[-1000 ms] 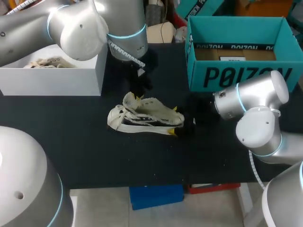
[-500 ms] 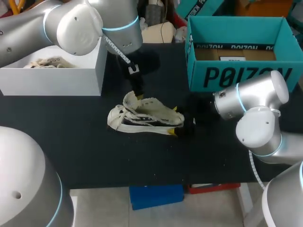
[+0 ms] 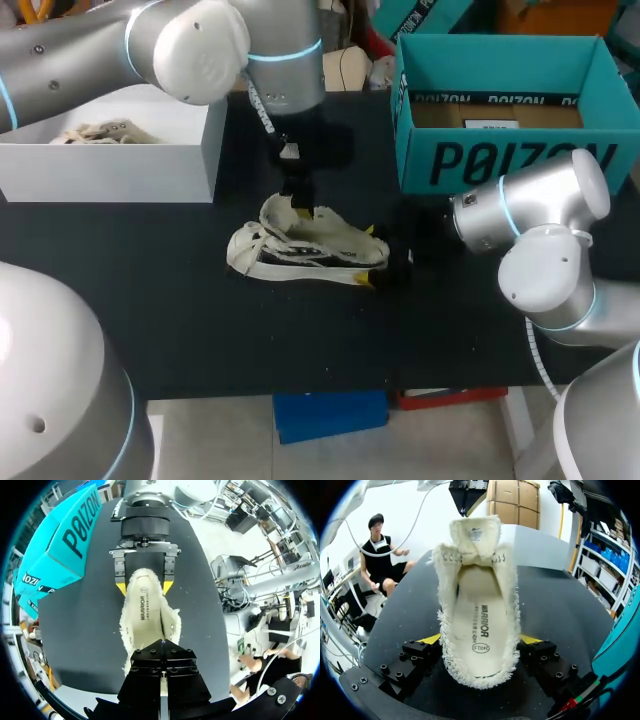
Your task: Take the shoe out of the shoebox, open the shoe tongue, remove and reinsert the insole, then place the shoe into the shoebox
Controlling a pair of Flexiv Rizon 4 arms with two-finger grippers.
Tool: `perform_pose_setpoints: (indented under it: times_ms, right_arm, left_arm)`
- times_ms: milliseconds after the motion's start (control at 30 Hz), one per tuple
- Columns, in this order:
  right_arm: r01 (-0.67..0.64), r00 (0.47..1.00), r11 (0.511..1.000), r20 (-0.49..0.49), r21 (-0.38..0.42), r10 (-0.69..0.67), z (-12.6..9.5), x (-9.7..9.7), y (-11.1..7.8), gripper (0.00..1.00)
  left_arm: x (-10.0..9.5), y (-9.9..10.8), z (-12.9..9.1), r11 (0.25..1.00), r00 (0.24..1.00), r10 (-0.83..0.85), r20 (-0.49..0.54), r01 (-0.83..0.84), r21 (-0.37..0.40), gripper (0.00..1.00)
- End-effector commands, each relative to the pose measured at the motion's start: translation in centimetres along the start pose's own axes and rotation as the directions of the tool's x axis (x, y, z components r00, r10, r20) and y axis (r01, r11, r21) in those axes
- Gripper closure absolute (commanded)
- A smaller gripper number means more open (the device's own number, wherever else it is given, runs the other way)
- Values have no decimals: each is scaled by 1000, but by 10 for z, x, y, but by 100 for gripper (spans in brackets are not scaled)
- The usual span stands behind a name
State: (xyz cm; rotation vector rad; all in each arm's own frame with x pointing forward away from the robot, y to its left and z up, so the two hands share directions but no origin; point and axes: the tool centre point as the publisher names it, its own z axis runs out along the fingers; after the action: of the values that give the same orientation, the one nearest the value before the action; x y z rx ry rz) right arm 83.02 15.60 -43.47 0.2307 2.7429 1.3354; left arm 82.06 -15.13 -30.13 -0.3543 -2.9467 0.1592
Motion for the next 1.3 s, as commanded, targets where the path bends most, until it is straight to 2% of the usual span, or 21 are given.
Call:
perform_pose_setpoints:
  times_ms: [33, 200, 400, 567, 633, 700, 767, 1100, 1300]
  right_arm:
    - [-1, 1000, 1000, 1, 0, 1, -1, 0, -2, 100]
    - [-1, 1000, 1000, 1, 0, 1, -1, 0, -2, 100]
    - [-1, 1000, 1000, 1, 0, 1, -1, 0, -2, 100]
    - [-1, 1000, 1000, 1, 0, 1, -1, 0, -2, 100]
    - [-1, 1000, 1000, 1, 0, 1, -1, 0, -2, 100]
    - [-1, 1000, 1000, 1, 0, 1, -1, 0, -2, 100]
    - [-1, 1000, 1000, 1, 0, 1, -1, 0, -2, 100]
    - [-1, 1000, 1000, 1, 0, 1, -1, 0, -2, 100]
    - [-1, 1000, 1000, 1, 0, 1, -1, 0, -2, 100]
  left_arm:
    - [-8, -7, -2, 999, 999, 12, -33, -13, -35, 100]
    - [-8, -7, -2, 999, 999, 12, -33, -13, -35, 100]
    - [-19, -4, 8, 999, 999, 30, -40, -29, 17, 100]
    - [-32, -2, 25, 999, 992, 53, -113, -53, 4, 100]
    - [-35, 0, 31, 998, 988, 58, -140, -54, 33, 100]
    - [-38, -1, 37, 998, 988, 51, -144, -54, -21, 100]
    - [-40, 0, 41, 999, 987, 48, -156, -49, -3, 100]
    - [-43, -6, 46, 999, 986, 43, -161, -43, 6, 100]
    - [-35, -11, 52, 999, 985, 43, -168, -42, 15, 100]
